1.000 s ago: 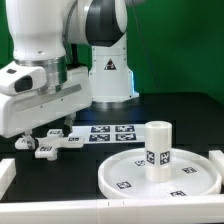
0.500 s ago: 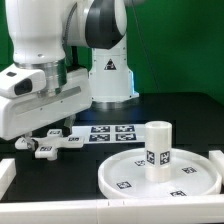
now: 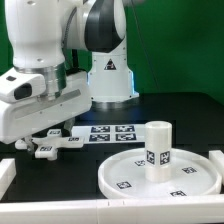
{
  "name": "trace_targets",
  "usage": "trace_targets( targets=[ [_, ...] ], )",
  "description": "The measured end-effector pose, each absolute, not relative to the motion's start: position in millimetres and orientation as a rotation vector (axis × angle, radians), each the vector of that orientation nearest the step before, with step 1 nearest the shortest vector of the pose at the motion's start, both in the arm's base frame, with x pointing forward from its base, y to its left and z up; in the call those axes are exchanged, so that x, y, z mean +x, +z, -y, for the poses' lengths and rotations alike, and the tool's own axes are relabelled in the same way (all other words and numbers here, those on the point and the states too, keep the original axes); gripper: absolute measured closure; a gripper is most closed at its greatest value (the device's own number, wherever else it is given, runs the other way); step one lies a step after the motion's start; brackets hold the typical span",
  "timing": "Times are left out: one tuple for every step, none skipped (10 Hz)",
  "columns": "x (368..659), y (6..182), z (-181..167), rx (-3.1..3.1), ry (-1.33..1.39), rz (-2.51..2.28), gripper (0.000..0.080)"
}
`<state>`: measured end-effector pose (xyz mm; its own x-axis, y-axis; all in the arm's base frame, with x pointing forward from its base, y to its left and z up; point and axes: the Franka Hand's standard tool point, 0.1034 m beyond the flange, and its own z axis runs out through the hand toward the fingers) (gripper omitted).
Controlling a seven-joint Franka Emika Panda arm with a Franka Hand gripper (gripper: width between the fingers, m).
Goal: Assemble round table
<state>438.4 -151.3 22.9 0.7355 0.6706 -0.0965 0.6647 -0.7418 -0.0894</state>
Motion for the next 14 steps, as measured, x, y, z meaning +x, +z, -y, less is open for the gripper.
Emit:
trace_targets(
  targets=[
    [439,23.0,150,-2.881,0.189,1.11,0.0191],
    [439,22.9,150,-2.881,0.19,1.109,0.0351],
    [439,23.0,152,-2.883,0.188,1.106,0.0351],
    [439,23.0,152,-2.884,0.188,1.106,0.035],
    [439,23.0,152,-2.884,0.188,1.106,0.035],
    [439,23.7,151,-2.886,0.186,1.102,0.035],
    [441,26.8,150,-2.895,0.178,1.088,0.035],
    [443,32.6,144,-2.917,0.173,1.03,0.035],
    [447,43.8,132,-2.942,0.164,0.953,0.035],
    [454,61.0,114,-2.964,0.158,0.859,0.035],
    [462,78.6,96,-2.979,0.144,0.796,0.035],
    [471,94.0,78,-2.992,0.167,0.693,0.035],
    [489,108.5,61,-2.995,0.19,0.641,0.0348],
    [511,114.2,52,-3.01,0.182,0.614,0.0348]
  ],
)
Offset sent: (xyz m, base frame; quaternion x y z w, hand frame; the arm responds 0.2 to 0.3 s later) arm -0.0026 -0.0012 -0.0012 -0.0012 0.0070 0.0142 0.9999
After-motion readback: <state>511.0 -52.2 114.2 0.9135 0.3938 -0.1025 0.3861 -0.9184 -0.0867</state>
